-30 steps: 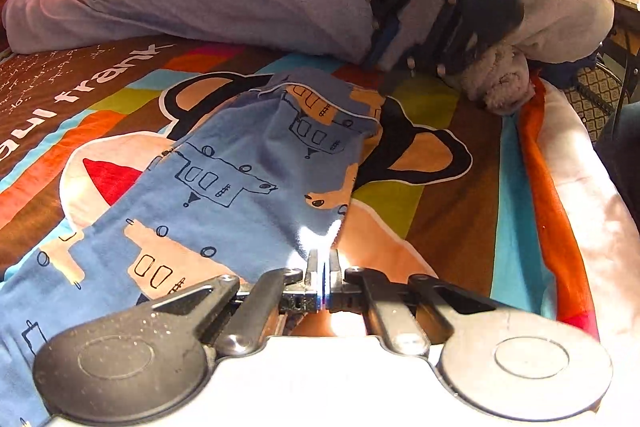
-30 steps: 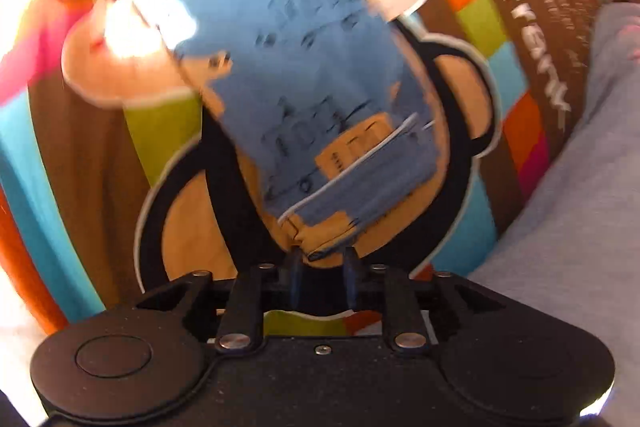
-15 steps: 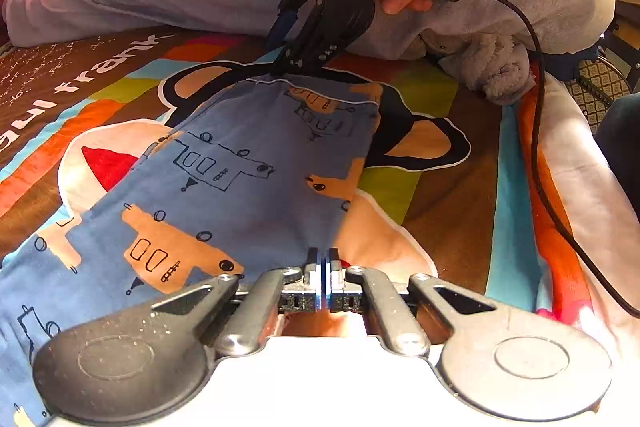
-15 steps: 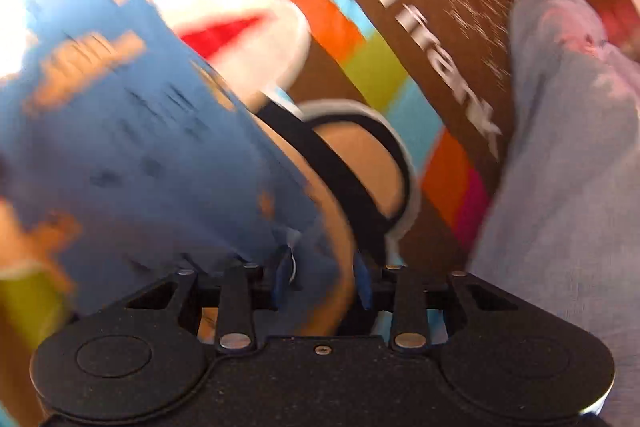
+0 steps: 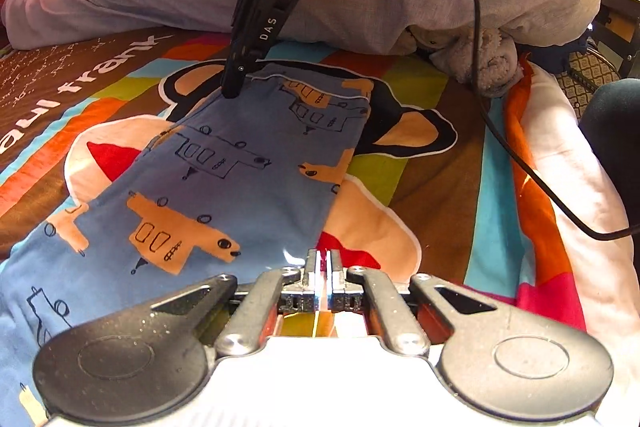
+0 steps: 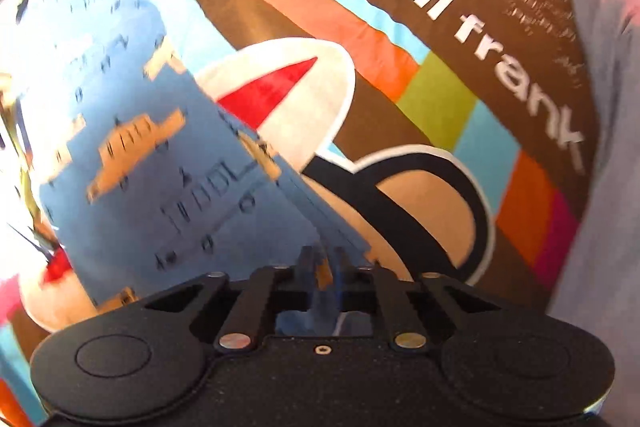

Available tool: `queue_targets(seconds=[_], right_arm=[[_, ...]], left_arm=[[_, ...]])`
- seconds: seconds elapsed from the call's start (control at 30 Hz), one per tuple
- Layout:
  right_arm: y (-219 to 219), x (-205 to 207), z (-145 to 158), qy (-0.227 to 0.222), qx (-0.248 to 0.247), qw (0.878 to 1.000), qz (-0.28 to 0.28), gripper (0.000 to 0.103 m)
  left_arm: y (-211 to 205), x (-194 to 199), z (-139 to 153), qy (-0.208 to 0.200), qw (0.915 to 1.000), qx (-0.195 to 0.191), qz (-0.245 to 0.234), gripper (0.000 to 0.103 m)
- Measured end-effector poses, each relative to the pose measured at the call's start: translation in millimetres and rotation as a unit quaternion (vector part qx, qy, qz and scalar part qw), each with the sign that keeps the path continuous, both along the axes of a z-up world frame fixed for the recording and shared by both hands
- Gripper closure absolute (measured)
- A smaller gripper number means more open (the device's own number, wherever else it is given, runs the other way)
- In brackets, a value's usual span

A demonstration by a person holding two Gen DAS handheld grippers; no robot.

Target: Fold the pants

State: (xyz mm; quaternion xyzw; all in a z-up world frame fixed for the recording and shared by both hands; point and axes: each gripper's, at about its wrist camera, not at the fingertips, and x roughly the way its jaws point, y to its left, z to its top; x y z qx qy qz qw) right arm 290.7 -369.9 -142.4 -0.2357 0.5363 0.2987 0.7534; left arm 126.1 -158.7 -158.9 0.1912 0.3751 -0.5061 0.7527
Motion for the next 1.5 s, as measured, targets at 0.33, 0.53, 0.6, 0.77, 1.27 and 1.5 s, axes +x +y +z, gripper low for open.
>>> queue_targets(seconds=[0.33,0.53,0.6,0.77,1.27,1.5], right_arm=[[11,7,-17,0.041,-0.009,0.999,0.002,0.089],[10,-1,-4,-0.034,-0.032,0.999,0.026,0.101],[2,1,5,-0.049,-0.024,0.998,0.010,0.101],[3,4,-11,-0.046,-0.055,0.997,-0.007,0.099],[7,-107,-15,0.022,-0.069,0.997,-0.003,0.078],[40,-101,35,-0.037,0.052,0.998,0.002,0.055]], left_arm=[[1,7,-3,0.013,0.9999,-0.008,0.007,0.101],[2,10,-2,0.017,0.9996,-0.013,0.018,0.101],[2,12,-2,0.019,0.9995,-0.013,0.023,0.101],[6,14,0,0.019,0.9989,-0.014,0.040,0.100],[108,15,19,-0.038,0.9912,0.034,0.122,0.074],[143,34,27,-0.046,0.9706,0.026,0.235,0.049]])
